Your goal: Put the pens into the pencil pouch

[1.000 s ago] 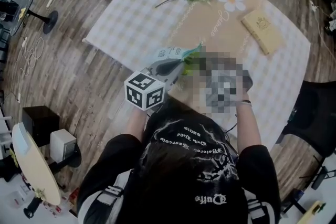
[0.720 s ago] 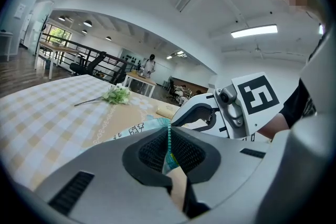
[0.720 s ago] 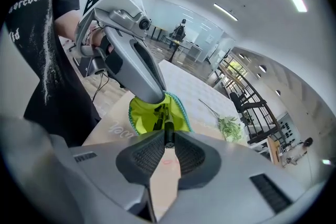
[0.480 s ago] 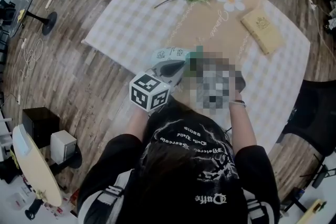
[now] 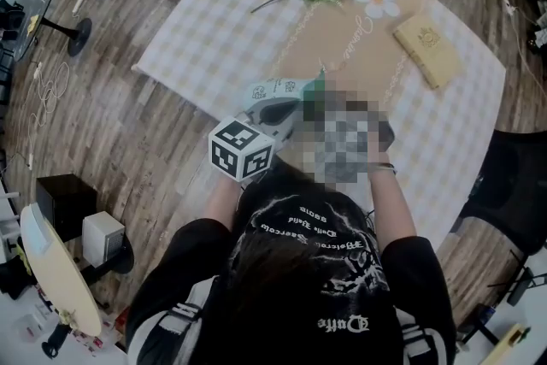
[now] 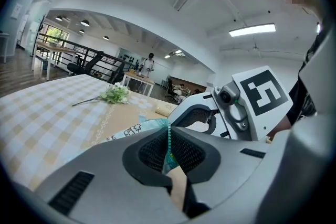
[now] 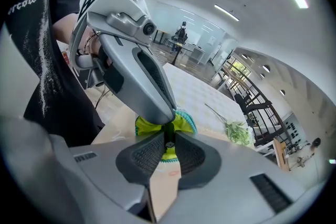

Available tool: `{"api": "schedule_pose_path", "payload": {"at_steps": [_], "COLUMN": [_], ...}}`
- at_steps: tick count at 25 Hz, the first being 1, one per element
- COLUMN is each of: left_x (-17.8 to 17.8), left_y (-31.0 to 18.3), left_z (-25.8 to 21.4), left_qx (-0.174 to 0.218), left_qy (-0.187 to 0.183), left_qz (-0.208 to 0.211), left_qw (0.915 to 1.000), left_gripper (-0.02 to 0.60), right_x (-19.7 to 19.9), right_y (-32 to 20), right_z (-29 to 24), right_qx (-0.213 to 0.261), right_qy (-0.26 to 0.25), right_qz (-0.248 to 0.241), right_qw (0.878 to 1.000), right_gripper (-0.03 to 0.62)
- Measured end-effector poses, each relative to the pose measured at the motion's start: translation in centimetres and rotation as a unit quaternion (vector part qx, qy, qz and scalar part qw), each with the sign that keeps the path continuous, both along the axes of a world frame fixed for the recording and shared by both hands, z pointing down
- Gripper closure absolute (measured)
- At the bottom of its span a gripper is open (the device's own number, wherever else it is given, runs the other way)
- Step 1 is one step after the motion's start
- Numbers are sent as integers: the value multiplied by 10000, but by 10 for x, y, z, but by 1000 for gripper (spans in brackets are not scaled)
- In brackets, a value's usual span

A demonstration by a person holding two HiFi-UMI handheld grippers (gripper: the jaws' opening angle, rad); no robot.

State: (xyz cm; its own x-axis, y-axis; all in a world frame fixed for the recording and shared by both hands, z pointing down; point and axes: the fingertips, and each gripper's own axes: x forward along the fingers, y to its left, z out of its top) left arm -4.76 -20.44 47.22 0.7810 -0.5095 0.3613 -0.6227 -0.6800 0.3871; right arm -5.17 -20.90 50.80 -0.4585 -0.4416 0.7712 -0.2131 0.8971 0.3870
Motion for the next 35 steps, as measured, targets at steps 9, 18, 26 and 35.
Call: {"api": "schedule_pose_path", "payload": {"at_steps": [9, 18, 26, 35], "left_x": [-13, -14, -12, 11], "left_y": [-8, -10, -10, -4], "left_z": [2, 4, 8, 34], "left_qx": [-27, -97, -229, -282], "left_qy": [20, -36, -99, -724], "left_qz": [-220, -347, -562, -730], "left_qw": [9998, 9993, 9981, 9943], "left_gripper": [551, 551, 550, 549], "right_x": [-13, -4, 44, 117], "right_y": [1, 3, 5, 26], "right_z": [-1, -13, -22, -14], "right_qx": [-268, -489, -475, -442], "right_qy": [-453, -1144, -1912, -2453], "right_qz": [58, 381, 1278, 2200], "right_qw": [9986, 9915, 9720, 9431], "right_gripper": [519, 412, 382, 382]}}
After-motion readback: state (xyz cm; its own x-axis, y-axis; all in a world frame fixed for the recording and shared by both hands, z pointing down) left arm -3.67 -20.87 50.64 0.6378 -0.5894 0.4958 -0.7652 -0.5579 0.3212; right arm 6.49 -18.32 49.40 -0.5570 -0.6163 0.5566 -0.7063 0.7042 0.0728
